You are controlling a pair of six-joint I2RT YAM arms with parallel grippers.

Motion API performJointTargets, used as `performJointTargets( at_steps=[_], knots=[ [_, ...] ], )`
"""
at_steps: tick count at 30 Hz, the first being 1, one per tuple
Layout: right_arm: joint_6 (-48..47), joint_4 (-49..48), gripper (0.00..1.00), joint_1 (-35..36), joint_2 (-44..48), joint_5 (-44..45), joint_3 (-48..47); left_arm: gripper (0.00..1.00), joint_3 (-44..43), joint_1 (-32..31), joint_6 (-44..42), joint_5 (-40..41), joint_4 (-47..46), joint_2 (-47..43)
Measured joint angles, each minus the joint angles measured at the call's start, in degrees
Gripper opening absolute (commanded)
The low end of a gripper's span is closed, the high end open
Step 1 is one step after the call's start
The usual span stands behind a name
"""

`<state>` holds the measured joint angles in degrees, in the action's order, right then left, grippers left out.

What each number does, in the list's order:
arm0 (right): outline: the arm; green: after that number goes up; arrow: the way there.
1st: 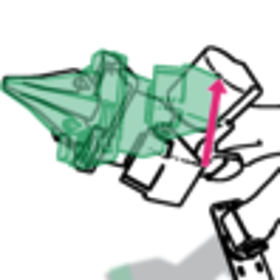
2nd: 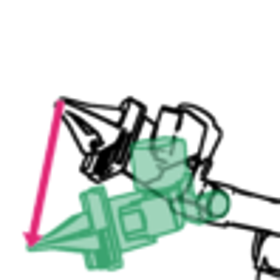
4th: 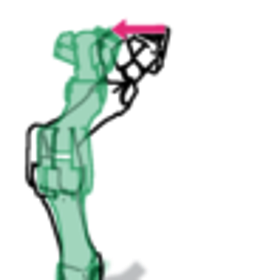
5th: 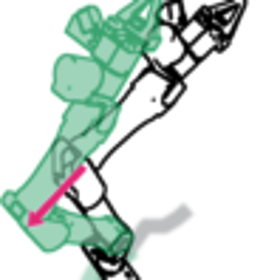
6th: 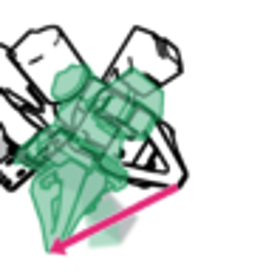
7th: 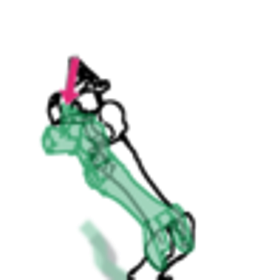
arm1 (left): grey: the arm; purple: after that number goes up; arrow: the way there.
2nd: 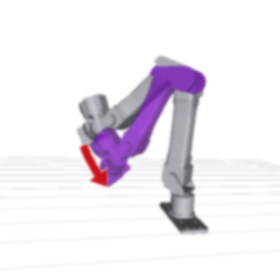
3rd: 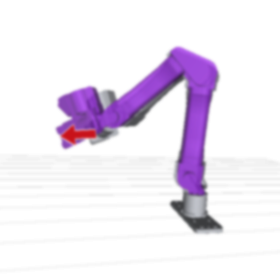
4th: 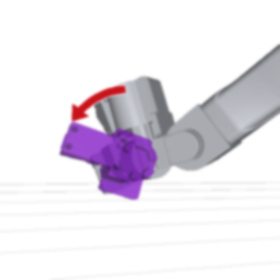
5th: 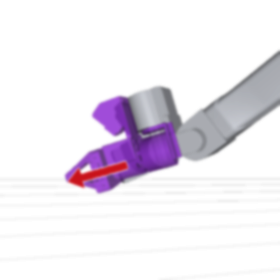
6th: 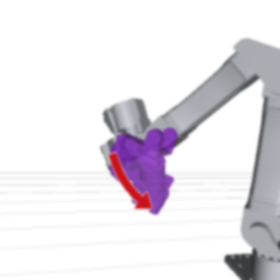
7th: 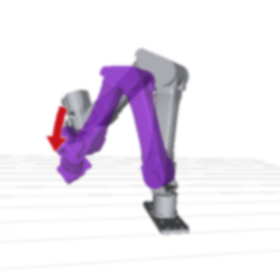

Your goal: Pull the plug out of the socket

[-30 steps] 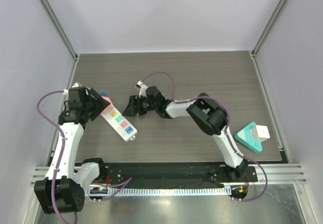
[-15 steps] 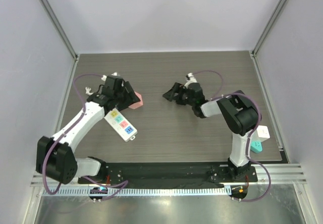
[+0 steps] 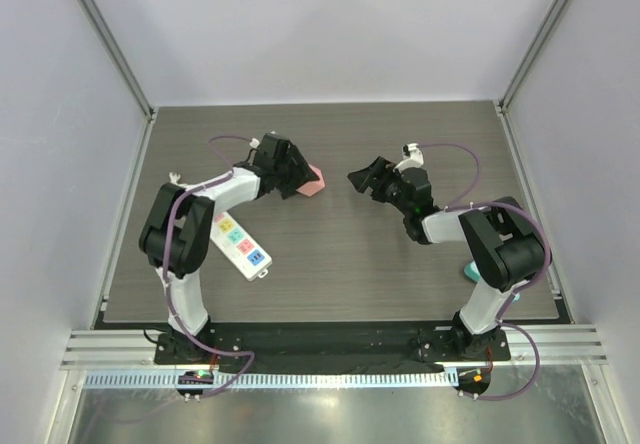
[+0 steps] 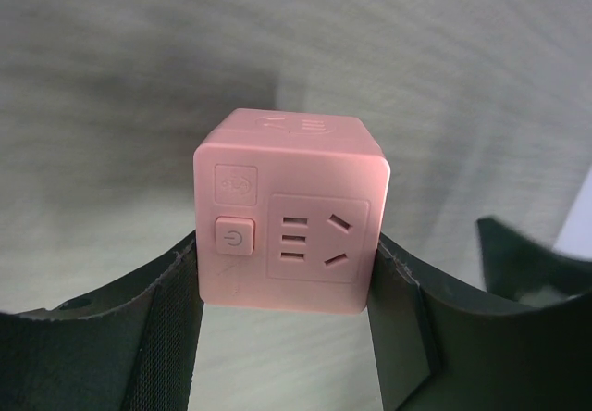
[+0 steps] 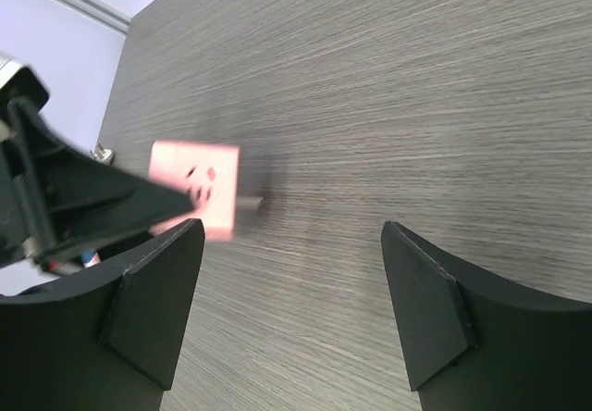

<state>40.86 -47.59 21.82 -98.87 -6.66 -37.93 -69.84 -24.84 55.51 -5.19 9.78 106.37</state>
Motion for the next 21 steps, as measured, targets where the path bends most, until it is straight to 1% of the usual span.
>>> performJointTargets(
  at_steps=[3,6,7,9,10,11,12,13,16,17,18,19,21],
  knots=[
    [-0.11,-0.07,0.83,0.00,-0.04,-0.04,0.00,0.04,-2.25,-0.31,2.40,-0.02,-5.09,4.52],
    [-0.17,-0.22,0.83,0.00,-0.13,-0.07,0.00,0.16,-6.36,-0.26,4.76,-0.48,-9.38,9.60],
    [-0.17,-0.24,0.83,0.00,-0.17,-0.09,-0.02,0.29,-8.07,-0.26,5.44,-0.63,-9.92,11.15],
    [-0.17,-0.22,0.83,0.00,-0.20,-0.11,-0.11,0.39,-11.96,-0.26,6.16,-0.96,-10.82,14.49],
    [-0.20,-0.24,0.83,0.00,-0.22,-0.15,-0.20,0.47,-13.40,-0.26,6.34,-1.11,-10.91,15.54],
    [-0.20,-0.20,0.83,0.00,-0.37,-0.20,-0.42,0.52,-14.73,-0.26,6.32,-1.20,-10.80,16.44],
    [-0.22,-0.22,0.83,0.00,-0.79,-0.35,-0.87,0.63,-15.54,-0.26,6.10,-1.16,-10.36,16.79],
    [-0.20,-0.24,0.83,0.00,-1.36,-0.57,-1.42,0.77,-15.85,-0.24,5.73,-1.11,-9.51,16.81],
    [-0.13,-0.26,0.83,0.00,-3.45,-1.33,-2.99,0.81,-16.57,-0.15,4.09,-0.85,-6.84,16.59],
    [-0.13,-0.22,0.83,0.00,-4.09,-1.66,-3.39,0.85,-16.57,-0.13,3.50,-0.55,-5.40,16.17],
    [-0.11,-0.15,0.83,0.00,-4.57,-1.99,-3.69,0.96,-16.55,-0.04,2.38,-0.22,-3.43,15.43],
    [-0.09,-0.09,0.83,0.00,-5.01,-2.38,-3.96,1.00,-16.44,0.04,1.16,0.33,-1.31,14.38],
    [-0.07,0.07,0.83,0.02,-5.31,-2.97,-4.26,1.00,-16.04,0.24,-0.63,1.33,1.75,11.63]
  ],
)
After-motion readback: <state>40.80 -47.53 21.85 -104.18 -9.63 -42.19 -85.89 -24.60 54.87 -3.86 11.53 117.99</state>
